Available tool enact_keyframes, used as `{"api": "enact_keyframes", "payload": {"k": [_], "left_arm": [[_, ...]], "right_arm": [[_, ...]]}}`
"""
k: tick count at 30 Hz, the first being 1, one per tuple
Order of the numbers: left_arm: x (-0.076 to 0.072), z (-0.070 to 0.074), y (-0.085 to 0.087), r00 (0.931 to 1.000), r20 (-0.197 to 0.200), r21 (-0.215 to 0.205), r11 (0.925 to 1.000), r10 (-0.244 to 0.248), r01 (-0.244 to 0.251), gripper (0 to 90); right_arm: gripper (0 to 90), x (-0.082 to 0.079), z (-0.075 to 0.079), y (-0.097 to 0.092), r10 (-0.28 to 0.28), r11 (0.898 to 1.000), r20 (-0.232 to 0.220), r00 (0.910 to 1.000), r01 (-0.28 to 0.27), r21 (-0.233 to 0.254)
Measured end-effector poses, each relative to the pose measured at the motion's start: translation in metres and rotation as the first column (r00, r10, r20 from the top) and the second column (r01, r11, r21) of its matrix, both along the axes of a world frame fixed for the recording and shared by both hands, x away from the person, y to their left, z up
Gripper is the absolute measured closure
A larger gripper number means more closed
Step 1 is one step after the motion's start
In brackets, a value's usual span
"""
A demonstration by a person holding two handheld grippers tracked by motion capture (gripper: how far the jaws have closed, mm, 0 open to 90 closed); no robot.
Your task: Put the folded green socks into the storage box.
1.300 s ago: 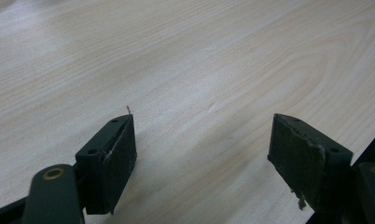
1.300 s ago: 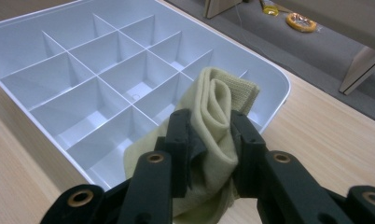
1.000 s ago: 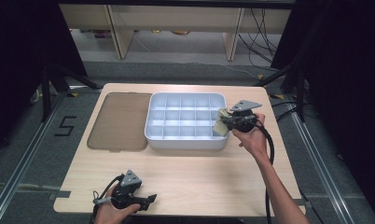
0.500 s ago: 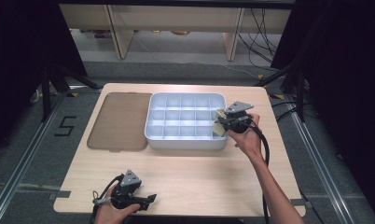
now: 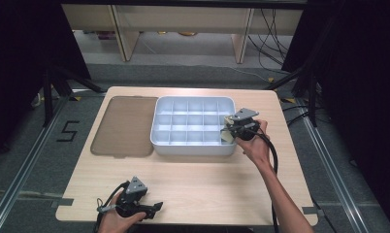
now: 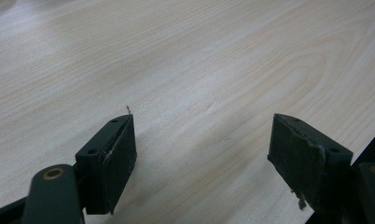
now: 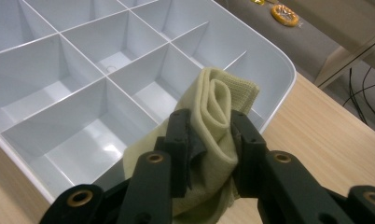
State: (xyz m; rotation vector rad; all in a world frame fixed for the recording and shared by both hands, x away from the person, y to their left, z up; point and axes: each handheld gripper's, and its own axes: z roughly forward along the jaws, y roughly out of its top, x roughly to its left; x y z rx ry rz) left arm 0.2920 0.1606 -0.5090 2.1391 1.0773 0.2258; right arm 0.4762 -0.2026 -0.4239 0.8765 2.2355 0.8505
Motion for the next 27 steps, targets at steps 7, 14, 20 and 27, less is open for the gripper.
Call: {"api": "enact_keyframes", "payload": {"k": [7,14,20,27], "left_arm": [[0.000,-0.001,-0.001,0.9999,-0.008,0.006,0.9999,0.015,-0.015,22.8],[0.001,-0.001,0.000,1.0000,0.003,0.016,0.9999,0.000,0.000,22.8],[0.000,-0.001,-0.001,1.0000,0.001,0.011,0.9999,0.000,0.000,22.8],[0.000,-0.001,0.000,1.0000,0.003,0.011,0.9999,0.000,-0.001,22.6]], "right_arm": [[72.1,0.000,-0.003,0.002,-0.004,0.999,0.015,0.9999,0.005,-0.041],[71.8,-0.001,-0.008,0.004,0.004,0.999,0.000,1.0000,-0.004,-0.044],[71.6,-0.003,-0.013,0.006,0.017,0.998,0.001,0.9999,-0.017,-0.058],[71.4,-0.007,-0.021,0.007,0.031,0.998,-0.032,0.9990,-0.033,-0.059]]}}
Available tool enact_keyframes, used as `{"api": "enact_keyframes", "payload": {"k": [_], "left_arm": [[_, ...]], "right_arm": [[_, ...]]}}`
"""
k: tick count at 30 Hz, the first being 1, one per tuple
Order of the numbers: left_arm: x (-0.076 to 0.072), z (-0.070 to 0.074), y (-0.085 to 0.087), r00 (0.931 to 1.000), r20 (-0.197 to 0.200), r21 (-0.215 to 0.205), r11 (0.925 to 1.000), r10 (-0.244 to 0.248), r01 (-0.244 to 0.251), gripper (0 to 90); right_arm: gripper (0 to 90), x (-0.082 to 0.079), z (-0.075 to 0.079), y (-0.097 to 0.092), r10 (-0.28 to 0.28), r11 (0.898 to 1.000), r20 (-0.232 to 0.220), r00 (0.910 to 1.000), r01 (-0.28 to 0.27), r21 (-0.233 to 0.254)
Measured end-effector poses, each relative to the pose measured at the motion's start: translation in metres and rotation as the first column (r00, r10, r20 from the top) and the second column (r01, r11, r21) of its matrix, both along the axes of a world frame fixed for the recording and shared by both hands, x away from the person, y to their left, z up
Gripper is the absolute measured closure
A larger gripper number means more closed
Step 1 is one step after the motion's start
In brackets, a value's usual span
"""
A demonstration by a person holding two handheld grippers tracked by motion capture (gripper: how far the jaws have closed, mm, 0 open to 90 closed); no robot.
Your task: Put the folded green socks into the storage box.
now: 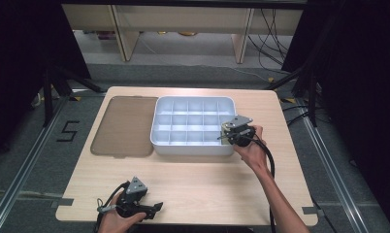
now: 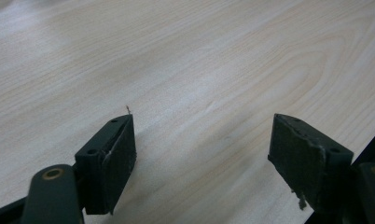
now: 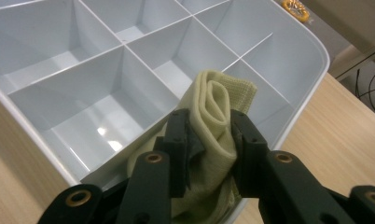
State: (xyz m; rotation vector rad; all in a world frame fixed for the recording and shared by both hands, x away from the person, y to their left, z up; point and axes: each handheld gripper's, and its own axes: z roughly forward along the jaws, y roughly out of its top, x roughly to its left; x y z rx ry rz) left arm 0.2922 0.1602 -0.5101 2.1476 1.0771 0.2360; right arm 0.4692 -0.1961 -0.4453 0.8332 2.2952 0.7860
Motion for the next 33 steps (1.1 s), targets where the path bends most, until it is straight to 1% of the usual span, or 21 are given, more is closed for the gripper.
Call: {"api": "enact_keyframes", "payload": {"k": [4,5,6,7,8,9,10,11,12,14,16,21,22,23,24,26,27,28,31,32,33], "left_arm": [[0.000,0.000,0.000,1.0000,-0.004,0.001,1.0000,0.001,-0.001,22.6],[0.000,0.000,0.000,1.0000,-0.001,-0.008,1.0000,0.002,-0.002,22.6],[0.000,0.000,0.000,1.0000,-0.001,-0.005,1.0000,0.001,-0.001,22.6],[0.000,0.000,0.001,0.9998,-0.008,0.001,0.9999,-0.017,0.017,22.6],[0.000,0.000,0.001,0.9998,-0.008,0.001,0.9999,-0.017,0.017,22.6],[0.000,0.000,0.000,0.9999,-0.006,-0.007,0.9999,-0.010,0.010,22.6],[0.000,-0.001,-0.001,1.0000,-0.002,-0.013,0.9999,0.001,-0.001,22.6],[0.000,-0.001,-0.001,1.0000,-0.004,-0.012,0.9999,0.001,-0.001,22.6],[0.000,0.000,0.001,0.9998,-0.012,0.005,0.9999,-0.014,0.014,22.6],[0.000,0.000,0.000,0.9998,-0.018,0.002,0.9999,-0.012,0.012,22.6],[0.000,0.000,0.000,0.9997,-0.018,0.004,0.9999,-0.014,0.014,22.6],[0.000,0.001,0.000,0.9997,-0.020,0.006,0.9999,-0.013,0.014,22.6],[0.000,0.000,0.000,0.9998,-0.018,0.001,1.0000,-0.006,0.006,22.6],[0.000,0.000,0.000,0.9998,-0.019,0.011,0.9999,-0.004,0.005,22.6],[0.000,0.000,0.000,0.9998,-0.019,0.013,0.9999,-0.006,0.006,22.6],[0.000,0.000,0.000,0.9998,-0.020,0.013,0.9999,-0.005,0.006,22.6],[0.000,0.000,0.000,0.9998,-0.018,0.013,0.9999,-0.005,0.005,22.6],[0.000,0.000,0.000,0.9998,-0.017,0.012,0.9999,-0.003,0.004,22.6],[0.000,0.000,0.000,0.9998,-0.019,0.013,0.9999,-0.004,0.004,22.6],[0.000,0.000,0.000,0.9998,-0.018,0.012,0.9999,-0.004,0.004,22.6],[0.000,0.000,0.000,0.9998,-0.018,0.012,0.9999,-0.004,0.004,22.6]], "right_arm": [[71.4,-0.001,-0.004,0.001,-0.001,1.000,0.001,1.0000,0.001,-0.008],[71.4,-0.001,-0.005,0.001,0.002,1.000,-0.004,1.0000,-0.002,-0.009],[71.4,-0.001,-0.005,0.002,0.005,1.000,-0.014,0.9999,-0.005,-0.014],[71.4,-0.001,-0.008,0.002,0.014,1.000,-0.023,0.9996,-0.014,-0.019],[71.4,-0.001,-0.008,0.002,0.014,1.000,-0.023,0.9996,-0.014,-0.019],[71.4,0.000,-0.008,0.003,0.019,0.999,-0.044,0.9989,-0.020,-0.025],[71.4,0.000,-0.008,0.003,0.019,0.999,-0.044,0.9989,-0.020,-0.025],[71.4,0.000,-0.008,0.003,0.017,0.999,-0.044,0.9989,-0.019,-0.027],[71.4,0.000,-0.009,0.004,0.015,0.999,-0.049,0.9987,-0.016,-0.028],[71.4,0.001,-0.009,0.003,0.017,0.999,-0.056,0.9983,-0.019,-0.029],[71.6,0.002,-0.008,0.002,0.022,1.000,-0.085,0.9961,-0.024,-0.015],[71.8,0.005,-0.006,0.003,0.035,0.999,-0.123,0.9918,-0.040,-0.036],[71.8,0.005,-0.005,0.003,0.030,0.999,-0.129,0.9912,-0.035,-0.037],[71.8,0.006,-0.005,0.003,0.038,0.998,-0.138,0.9897,-0.043,-0.037],[71.8,0.007,-0.005,0.003,0.028,0.999,-0.160,0.9867,-0.035,-0.037],[71.8,0.008,-0.006,0.003,0.034,0.998,-0.164,0.9859,-0.041,-0.037],[71.9,0.009,-0.005,0.003,0.026,0.999,-0.176,0.9841,-0.033,-0.040],[71.9,0.010,-0.006,0.004,0.031,0.998,-0.203,0.9786,-0.041,-0.043],[71.8,0.011,-0.006,0.004,0.035,0.997,-0.202,0.9787,-0.047,-0.054],[70.8,0.012,-0.005,0.004,0.042,0.998,-0.216,0.9756,-0.053,-0.043],[70.8,0.012,-0.005,0.004,0.042,0.998,-0.216,0.9756,-0.053,-0.043]]}}
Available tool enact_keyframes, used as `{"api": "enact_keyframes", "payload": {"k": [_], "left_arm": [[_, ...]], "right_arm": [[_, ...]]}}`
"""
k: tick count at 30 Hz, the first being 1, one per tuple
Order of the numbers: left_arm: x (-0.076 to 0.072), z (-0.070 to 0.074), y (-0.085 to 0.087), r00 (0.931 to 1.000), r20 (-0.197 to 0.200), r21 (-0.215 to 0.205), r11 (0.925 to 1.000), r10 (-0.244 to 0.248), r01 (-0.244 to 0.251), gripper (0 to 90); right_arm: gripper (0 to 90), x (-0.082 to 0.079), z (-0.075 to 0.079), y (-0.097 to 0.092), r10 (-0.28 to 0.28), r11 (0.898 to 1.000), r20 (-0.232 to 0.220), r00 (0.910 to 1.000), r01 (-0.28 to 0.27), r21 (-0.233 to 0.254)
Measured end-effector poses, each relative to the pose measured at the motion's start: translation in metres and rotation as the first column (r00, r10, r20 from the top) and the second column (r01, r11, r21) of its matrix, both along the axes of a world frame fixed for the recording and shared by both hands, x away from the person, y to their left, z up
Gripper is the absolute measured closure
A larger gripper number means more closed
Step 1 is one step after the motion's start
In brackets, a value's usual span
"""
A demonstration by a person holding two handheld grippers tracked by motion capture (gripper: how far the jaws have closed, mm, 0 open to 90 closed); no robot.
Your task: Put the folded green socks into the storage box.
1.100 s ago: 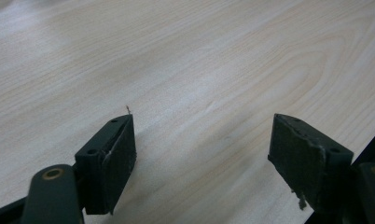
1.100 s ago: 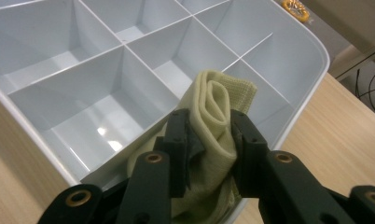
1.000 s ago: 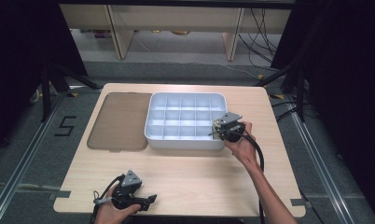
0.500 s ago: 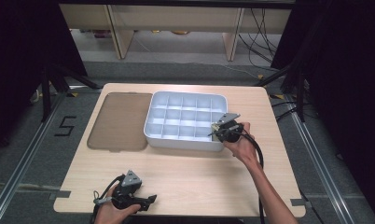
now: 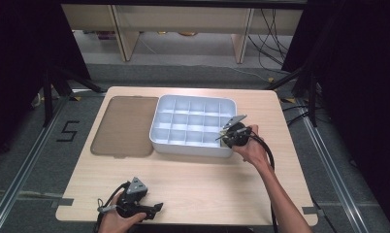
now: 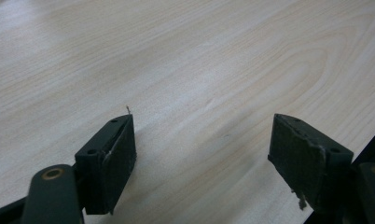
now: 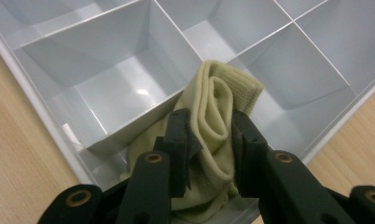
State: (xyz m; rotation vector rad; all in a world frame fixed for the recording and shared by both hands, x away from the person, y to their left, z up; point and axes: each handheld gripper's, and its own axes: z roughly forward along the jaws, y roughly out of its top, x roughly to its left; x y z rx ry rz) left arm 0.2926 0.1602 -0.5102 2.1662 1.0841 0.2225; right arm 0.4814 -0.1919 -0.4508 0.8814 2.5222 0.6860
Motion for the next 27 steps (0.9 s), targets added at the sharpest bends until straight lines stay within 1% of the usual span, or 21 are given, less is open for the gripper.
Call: {"api": "enact_keyframes", "payload": {"k": [1,2,4,5,6,7,8,9,12,13,14,15,16,17,20,22,23,24,25,26,27], "left_arm": [[0.000,0.000,0.000,1.0000,0.000,-0.001,1.0000,0.001,-0.001,22.6],[0.000,0.000,0.000,1.0000,0.002,-0.005,1.0000,0.005,-0.005,22.6],[0.000,0.000,0.000,1.0000,-0.001,-0.006,1.0000,-0.005,0.005,22.6],[0.000,0.000,0.000,1.0000,-0.001,-0.007,1.0000,-0.003,0.003,22.6],[0.000,0.000,0.000,1.0000,-0.002,-0.008,1.0000,-0.002,0.002,22.6],[0.000,0.000,-0.001,1.0000,0.004,-0.008,1.0000,0.001,-0.001,22.6],[0.000,0.000,-0.001,1.0000,0.002,-0.008,1.0000,0.000,0.000,22.6],[0.000,0.000,-0.001,0.9999,-0.011,-0.013,0.9999,-0.007,0.007,22.6],[0.000,0.000,-0.002,0.9999,-0.014,-0.018,0.9998,-0.001,0.001,22.6],[0.000,0.000,-0.002,0.9999,-0.013,-0.018,0.9998,-0.001,0.001,22.6],[-0.001,0.000,-0.002,0.9999,-0.010,-0.019,0.9998,0.001,-0.001,22.6],[0.000,0.000,-0.001,0.9999,-0.013,-0.018,0.9998,0.000,0.000,22.6],[-0.001,0.000,-0.001,0.9999,-0.011,-0.019,0.9998,0.002,-0.002,22.6],[-0.001,0.000,-0.001,0.9999,-0.010,-0.020,0.9998,0.002,-0.002,22.6],[-0.001,0.000,-0.001,1.0000,-0.001,-0.012,0.9999,-0.006,0.006,22.6],[-0.001,0.000,-0.001,0.9999,-0.011,-0.017,0.9999,0.001,-0.001,22.6],[-0.001,0.000,-0.001,0.9999,-0.011,-0.017,0.9999,0.000,0.000,22.6],[-0.001,0.000,-0.001,0.9999,-0.011,-0.017,0.9999,0.001,-0.001,22.6],[-0.001,0.000,-0.001,0.9999,-0.011,-0.017,0.9999,0.000,-0.001,22.6],[-0.001,0.000,-0.001,0.9999,-0.011,-0.017,0.9999,0.000,-0.001,22.6],[-0.001,0.000,-0.001,0.9999,-0.010,-0.017,0.9999,0.001,-0.001,22.6]], "right_arm": [[69.6,-0.001,0.001,-0.001,-0.006,1.000,-0.001,1.0000,0.006,0.007],[67.4,-0.002,0.001,0.000,-0.041,0.999,0.018,0.9990,0.041,0.031],[60.9,-0.003,0.004,-0.003,-0.044,0.997,0.016,0.9989,0.043,0.069],[56.7,-0.005,0.010,-0.007,-0.053,0.994,0.014,0.9985,0.052,0.097],[56.7,-0.005,0.010,-0.007,-0.053,0.994,0.014,0.9985,0.052,0.097],[56.8,-0.006,0.016,-0.009,-0.059,0.992,-0.001,0.9982,0.059,0.113],[57.1,-0.007,0.019,-0.009,-0.071,0.987,0.005,0.9974,0.070,0.147],[59.0,-0.007,0.023,-0.011,-0.075,0.985,0.012,0.9971,0.072,0.159],[69.7,-0.008,0.034,-0.014,-0.058,0.980,0.036,0.9976,0.050,0.194],[72.6,-0.007,0.035,-0.014,-0.056,0.980,0.051,0.9971,0.045,0.194],[74.6,-0.007,0.038,-0.014,-0.051,0.982,0.024,0.9984,0.046,0.183],[76.4,-0.007,0.038,-0.014,-0.048,0.983,0.022,0.9986,0.044,0.179],[77.9,-0.007,0.037,-0.013,-0.058,0.982,0.003,0.9983,0.057,0.180],[79.9,-0.005,0.033,-0.012,-0.064,0.985,-0.012,0.9979,0.065,0.161],[80.9,-0.003,0.030,-0.011,-0.073,0.986,-0.034,0.9968,0.077,0.148],[81.8,-0.001,0.024,-0.010,-0.073,0.987,-0.026,0.9970,0.076,0.139],[82.5,-0.001,0.023,-0.008,-0.085,0.986,-0.047,0.9953,0.091,0.136],[83.0,0.000,0.020,-0.008,-0.078,0.988,-0.044,0.9960,0.083,0.130],[83.3,0.000,0.017,-0.007,-0.076,0.990,-0.042,0.9962,0.081,0.114],[83.5,0.000,0.016,-0.007,-0.063,0.993,-0.064,0.9960,0.069,0.097],[83.6,0.000,0.014,-0.006,-0.068,0.994,-0.071,0.9952,0.074,0.085]]}}
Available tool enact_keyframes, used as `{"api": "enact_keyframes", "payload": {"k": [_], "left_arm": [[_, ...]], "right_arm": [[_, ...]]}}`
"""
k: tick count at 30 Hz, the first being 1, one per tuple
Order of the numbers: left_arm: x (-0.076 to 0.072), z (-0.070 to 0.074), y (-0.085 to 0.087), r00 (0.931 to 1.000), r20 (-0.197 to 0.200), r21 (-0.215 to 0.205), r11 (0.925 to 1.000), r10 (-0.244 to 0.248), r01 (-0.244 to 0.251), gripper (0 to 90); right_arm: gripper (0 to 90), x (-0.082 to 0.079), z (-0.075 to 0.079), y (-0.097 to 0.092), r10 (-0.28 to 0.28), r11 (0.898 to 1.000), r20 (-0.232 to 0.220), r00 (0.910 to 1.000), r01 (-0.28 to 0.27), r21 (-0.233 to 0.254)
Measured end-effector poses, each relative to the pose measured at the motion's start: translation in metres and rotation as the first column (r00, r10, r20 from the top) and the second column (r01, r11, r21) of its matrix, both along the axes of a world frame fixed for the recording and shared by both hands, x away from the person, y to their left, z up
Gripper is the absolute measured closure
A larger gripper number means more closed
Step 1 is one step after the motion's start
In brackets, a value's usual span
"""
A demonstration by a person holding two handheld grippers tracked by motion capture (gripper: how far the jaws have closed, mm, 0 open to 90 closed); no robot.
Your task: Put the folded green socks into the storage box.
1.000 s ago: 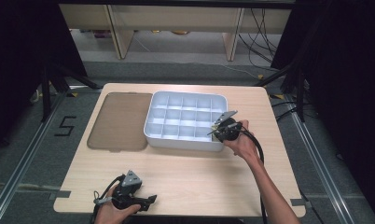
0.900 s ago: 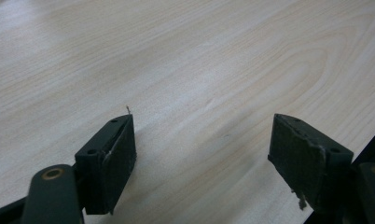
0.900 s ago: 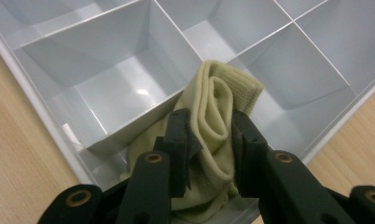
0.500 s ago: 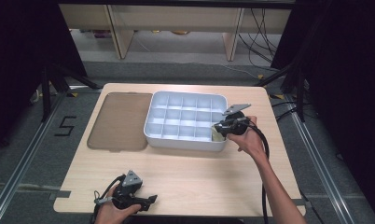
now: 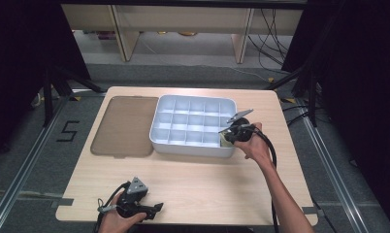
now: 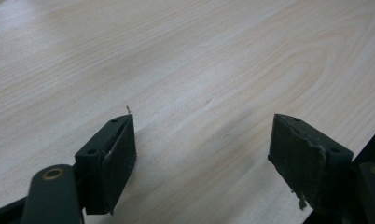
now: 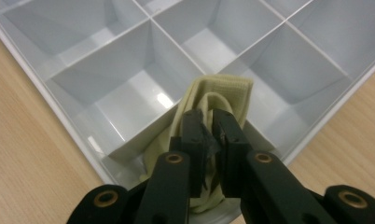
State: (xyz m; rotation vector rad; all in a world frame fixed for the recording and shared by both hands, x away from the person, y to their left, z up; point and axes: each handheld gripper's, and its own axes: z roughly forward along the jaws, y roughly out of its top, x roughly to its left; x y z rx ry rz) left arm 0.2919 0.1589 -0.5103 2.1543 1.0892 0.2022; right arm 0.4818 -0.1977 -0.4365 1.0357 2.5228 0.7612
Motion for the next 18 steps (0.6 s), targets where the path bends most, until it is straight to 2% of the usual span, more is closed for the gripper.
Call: {"api": "enact_keyframes", "payload": {"k": [6,8,10,12,18], "left_arm": [[0.000,0.000,0.000,0.9999,0.012,0.009,0.9999,-0.009,0.009,22.6],[0.000,0.001,0.001,0.9999,0.010,0.011,0.9999,-0.011,0.011,22.6],[0.000,0.001,0.001,0.9999,0.008,0.012,0.9999,-0.012,0.012,22.6],[0.000,0.001,0.001,0.9999,0.009,0.009,0.9999,-0.010,0.010,22.6],[0.000,0.000,0.001,0.9998,0.016,0.007,0.9999,-0.010,0.010,22.6]], "right_arm": [[84.3,0.004,-0.006,0.004,-0.017,0.999,-0.029,0.9994,0.015,-0.050],[84.4,0.007,-0.007,0.008,-0.024,0.997,-0.061,0.9978,0.020,-0.079],[84.4,0.008,-0.008,0.008,-0.019,0.996,-0.069,0.9974,0.013,-0.089],[84.5,0.010,-0.010,0.012,-0.016,0.992,-0.093,0.9956,0.004,-0.124],[84.5,0.015,-0.014,0.014,-0.010,0.990,-0.116,0.9932,-0.006,-0.142]]}}
